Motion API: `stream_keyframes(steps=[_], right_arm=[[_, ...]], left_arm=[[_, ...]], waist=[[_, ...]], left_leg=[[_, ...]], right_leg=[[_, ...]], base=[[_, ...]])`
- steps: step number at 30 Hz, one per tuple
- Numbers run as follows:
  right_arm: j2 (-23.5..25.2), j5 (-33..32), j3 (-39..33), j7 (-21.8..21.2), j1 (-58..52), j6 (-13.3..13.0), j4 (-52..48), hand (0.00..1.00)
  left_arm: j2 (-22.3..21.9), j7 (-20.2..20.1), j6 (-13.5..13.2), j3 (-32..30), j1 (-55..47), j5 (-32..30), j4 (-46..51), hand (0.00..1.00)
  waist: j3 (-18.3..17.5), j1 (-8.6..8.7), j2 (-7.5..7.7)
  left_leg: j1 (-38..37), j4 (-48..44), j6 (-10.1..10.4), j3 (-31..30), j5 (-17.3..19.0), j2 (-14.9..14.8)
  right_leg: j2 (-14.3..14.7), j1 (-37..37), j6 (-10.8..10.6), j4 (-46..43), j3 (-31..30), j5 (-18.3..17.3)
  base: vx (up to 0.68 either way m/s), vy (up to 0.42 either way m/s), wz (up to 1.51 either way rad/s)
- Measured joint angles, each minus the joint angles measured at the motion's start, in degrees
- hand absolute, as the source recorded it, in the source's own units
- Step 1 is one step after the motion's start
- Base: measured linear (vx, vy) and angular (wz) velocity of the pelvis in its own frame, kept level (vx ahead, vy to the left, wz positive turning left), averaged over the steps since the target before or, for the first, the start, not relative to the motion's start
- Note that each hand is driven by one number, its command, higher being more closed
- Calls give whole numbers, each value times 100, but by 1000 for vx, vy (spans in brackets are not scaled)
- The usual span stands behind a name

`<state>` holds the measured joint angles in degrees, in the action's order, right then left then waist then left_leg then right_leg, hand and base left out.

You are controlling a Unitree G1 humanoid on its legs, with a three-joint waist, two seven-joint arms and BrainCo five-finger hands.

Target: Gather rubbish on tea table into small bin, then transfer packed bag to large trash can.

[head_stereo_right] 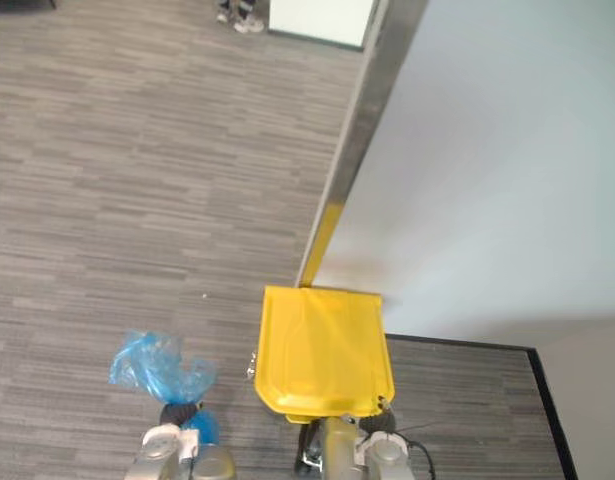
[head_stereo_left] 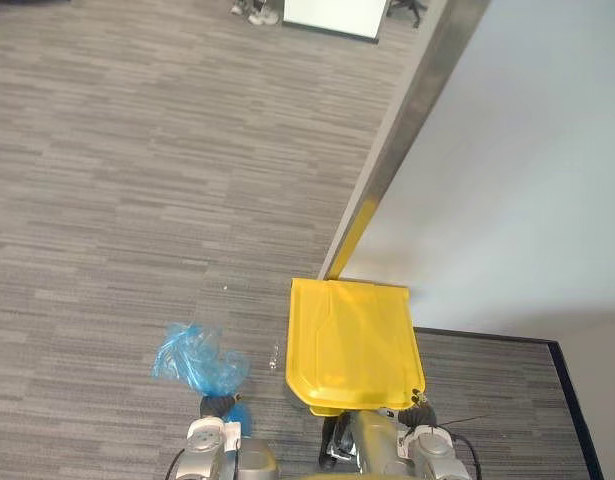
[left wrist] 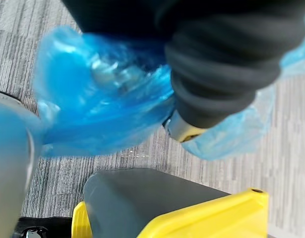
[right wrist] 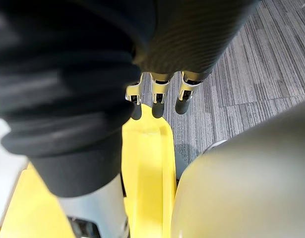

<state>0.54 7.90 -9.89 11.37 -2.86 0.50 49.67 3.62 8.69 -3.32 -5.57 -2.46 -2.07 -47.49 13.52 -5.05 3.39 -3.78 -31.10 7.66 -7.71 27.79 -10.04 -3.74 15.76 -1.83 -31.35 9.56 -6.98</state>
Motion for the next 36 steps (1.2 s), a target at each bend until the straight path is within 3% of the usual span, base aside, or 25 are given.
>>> stream_keyframes(steps=[1, 2, 3, 4, 5, 6, 7, 9, 10, 11, 12, 13, 14, 17, 20, 23, 25, 26, 28, 30, 32, 36], right_arm=[[16, 3, -11, -3, -110, 4, -14, 0], [40, 3, -19, -1, -148, 8, -31, 0], [65, -4, -69, 8, -190, -8, -176, 0], [94, 3, -63, 7, -259, -8, -141, 0], [165, 3, -61, 4, -335, -12, -117, 0], [213, 5, -55, -2, -334, -26, -133, 0], [259, 9, -50, 6, -316, -43, -114, 0], [271, 15, -13, -20, -182, -64, 138, 0], [106, 32, 10, -19, -149, -37, 489, 0], [29, 59, 79, -8, -117, -12, 543, 0], [-25, 69, 115, -5, -115, -2, 545, 0], [-130, 92, 123, -6, 36, -4, 589, 0], [-227, 93, 113, 1, 91, 4, 634, 0], [-258, 92, 115, 5, 68, 39, 662, 0], [-278, 92, 121, 7, 168, 38, 662, 0], [-288, 90, 150, 32, 306, 35, 654, 0], [-253, 91, 146, 52, 209, 49, 517, 0], [-231, 91, 145, 57, 190, 53, 477, 0], [-275, 89, 92, 65, 84, 54, 463, 0], [-235, 87, 76, 51, 51, 60, 517, 0], [-62, 86, 52, 47, -35, 58, 535, 0], [-66, 85, -26, 47, -36, 57, 652, 0]], left_arm=[[-24, -5, 1, -1, -45, 0, -17, 100], [-44, -5, -14, -14, -52, -1, -15, 100], [-51, -4, -13, 55, -35, 1, -25, 100], [-45, -4, -11, 116, -63, 2, -30, 100], [-66, -7, 22, 153, -75, 3, -35, 100], [-89, -11, 48, 165, -73, 3, -53, 100], [-229, -14, 26, 162, -153, 8, -2, 100], [-195, -16, 13, 227, -118, 9, 58, 100], [-189, -13, 35, 239, -92, 18, 35, 100], [-180, -22, 32, 250, -144, 21, 10, 100], [-177, -15, 34, 248, -165, 39, 8, 100], [-172, -7, 35, 251, -114, 113, -3, 100], [-135, -12, 36, 302, -110, 123, -24, 100], [13, -12, 34, 494, -169, 126, -52, 100], [17, -10, 27, 498, -171, 140, -58, 100], [-31, -10, 17, 496, -215, 218, -55, 100], [-42, -10, -3, 486, -160, 219, -24, 100], [-80, -16, -3, 481, -184, 217, -22, 100], [-106, -16, -5, 476, -203, 221, -23, 100], [-83, -11, -4, 481, -185, 221, -39, 100], [114, -8, -1, 503, -312, 219, -155, 100], [201, -8, 16, 546, -354, 219, -354, 100]], waist=[[-169, 8, -32], [-205, -17, -66], [-223, 58, -34], [-302, 88, 96], [-395, 81, 197], [-498, 68, 171], [-745, -96, 32], [-726, -61, 209], [-766, -47, 181], [-891, -107, 78], [-935, -105, 87], [-895, -98, -24], [-841, -45, -86], [-828, -27, -74], [-718, -31, -125], [-515, -2, -315], [-523, 118, -246], [-501, 136, -237], [-562, 229, -329], [-575, 215, -225], [-733, 279, -15], [-755, 293, -16]], left_leg=[[203, 148, -139, 60, -241, -94], [221, 272, -104, 168, -319, -158], [176, 553, -19, 257, -438, -154], [152, 602, -3, 258, -501, -53], [238, 465, 13, 283, -533, 75], [411, 454, -76, 388, -571, 50], [602, 755, -61, 697, -727, -75], [628, 877, -93, 911, -936, 165], [782, 887, -75, 994, -1069, 235], [905, 1117, -154, 1024, -1213, 228], [973, 1270, -157, 1035, -1299, 250], [1096, 1515, -130, 1087, -1556, 269], [1138, 1749, -184, 1096, -1799, 274], [1158, 2132, -172, 1056, -2175, 320], [1169, 2160, -194, 1047, -2332, 373], [1380, 2020, -163, 929, -2417, 421], [1447, 2127, -275, 1206, -2313, 384], [1591, 1469, -430, 1500, -2178, 221], [1364, 1355, -310, 1738, -1915, 95], [1218, 1690, -334, 1779, -2001, 229], [941, 2405, -293, 1802, -2262, 506], [672, 2726, -293, 1808, -2263, 690]], right_leg=[[69, -133, -209, 625, -9, 353], [118, -129, -265, 631, -32, 413], [-55, -39, -188, -612, -15, -53], [-183, -94, -207, -1227, -30, -274], [-303, -62, -278, -1252, 38, -250], [-197, -133, -413, -789, 177, -185], [-113, -322, -321, -515, 130, -499], [-430, -548, -435, -1373, 160, -857], [-281, -890, -498, -400, 180, -1018], [-140, -981, -400, 305, 102, -945], [-81, -1018, -309, 705, 37, -892], [-2, -987, -83, 1319, -95, -658], [40, -976, -61, 1642, -90, -390], [37, -999, -43, 1984, -66, -71], [-16, -993, -56, 2056, -40, 55], [-82, -910, -68, 1944, 75, 138], [-349, -809, -1, 2077, 371, 270], [-417, -762, -26, 1974, 473, 287], [-433, -830, -151, 1911, 580, 228], [-478, -911, -229, 2096, 509, 314], [-567, -1092, -315, 2576, 400, 566], [-597, -1301, -338, 2895, 173, 632]], base=[[-247, 19, 7], [-165, 26, 31], [-69, -16, 38], [-132, 11, 34], [-158, 7, -6], [-292, 45, -73], [-276, 34, -88], [-227, -50, -71], [-229, -99, -60], [-227, -75, -61], [-230, -46, -66], [-192, -27, -45], [-246, -18, -31], [-204, 13, 14], [-136, 40, 10], [-207, 37, 21], [-145, 31, 57], [-79, 66, 45], [-105, 126, 37], [-67, 98, 8], [-15, 112, 6], [29, 84, -2]])
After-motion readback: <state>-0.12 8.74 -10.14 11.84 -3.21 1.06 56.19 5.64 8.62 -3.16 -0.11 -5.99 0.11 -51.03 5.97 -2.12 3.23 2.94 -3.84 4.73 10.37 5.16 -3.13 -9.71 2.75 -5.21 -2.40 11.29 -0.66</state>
